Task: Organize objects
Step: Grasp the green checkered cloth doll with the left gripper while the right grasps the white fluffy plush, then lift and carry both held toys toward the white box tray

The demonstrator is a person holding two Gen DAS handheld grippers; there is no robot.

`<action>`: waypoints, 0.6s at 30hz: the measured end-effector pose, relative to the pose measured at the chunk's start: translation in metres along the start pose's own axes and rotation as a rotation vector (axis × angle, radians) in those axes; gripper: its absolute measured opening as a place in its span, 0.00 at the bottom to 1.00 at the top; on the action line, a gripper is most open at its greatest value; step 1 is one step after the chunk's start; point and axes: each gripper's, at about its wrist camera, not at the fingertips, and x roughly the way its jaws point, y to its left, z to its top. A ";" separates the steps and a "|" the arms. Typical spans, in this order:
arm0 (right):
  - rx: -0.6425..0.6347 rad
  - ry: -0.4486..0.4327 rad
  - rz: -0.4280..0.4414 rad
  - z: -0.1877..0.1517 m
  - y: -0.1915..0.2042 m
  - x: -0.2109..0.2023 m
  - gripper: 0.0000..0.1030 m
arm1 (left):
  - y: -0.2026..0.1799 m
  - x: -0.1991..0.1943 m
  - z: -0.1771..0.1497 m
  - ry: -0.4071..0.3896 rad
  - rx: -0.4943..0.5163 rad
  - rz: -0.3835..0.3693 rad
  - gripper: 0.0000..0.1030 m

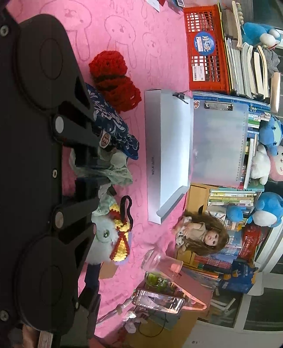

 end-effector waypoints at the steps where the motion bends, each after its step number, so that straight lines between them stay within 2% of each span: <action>1: 0.001 0.002 0.001 0.000 0.001 0.001 0.79 | 0.000 0.000 0.000 -0.001 0.001 0.005 0.07; 2: 0.003 0.004 0.001 0.000 0.001 0.002 0.79 | 0.000 -0.001 -0.002 -0.001 0.002 0.008 0.07; 5: 0.012 0.000 0.009 0.000 0.001 0.001 0.67 | 0.002 -0.003 -0.004 0.001 -0.003 0.015 0.07; 9: 0.012 -0.043 0.010 -0.001 0.001 -0.009 0.60 | 0.004 -0.008 -0.005 -0.009 -0.005 0.027 0.07; 11: 0.029 -0.060 0.009 0.001 0.000 -0.012 0.51 | 0.005 -0.010 -0.005 -0.016 -0.001 0.028 0.07; 12: 0.043 -0.072 0.006 0.002 -0.001 -0.014 0.43 | 0.005 -0.010 -0.006 -0.015 0.001 0.027 0.08; 14: 0.057 -0.077 -0.001 0.005 -0.004 -0.015 0.37 | 0.006 -0.009 -0.006 -0.007 -0.002 0.021 0.11; 16: 0.057 -0.068 0.000 0.006 -0.007 -0.014 0.42 | 0.006 -0.007 -0.006 0.001 -0.014 0.017 0.16; 17: 0.054 -0.066 -0.001 0.005 -0.007 -0.014 0.44 | 0.006 -0.006 -0.007 0.005 -0.015 0.012 0.24; 18: 0.043 -0.068 -0.010 0.004 -0.007 -0.014 0.60 | 0.005 -0.005 -0.007 0.013 -0.012 0.005 0.36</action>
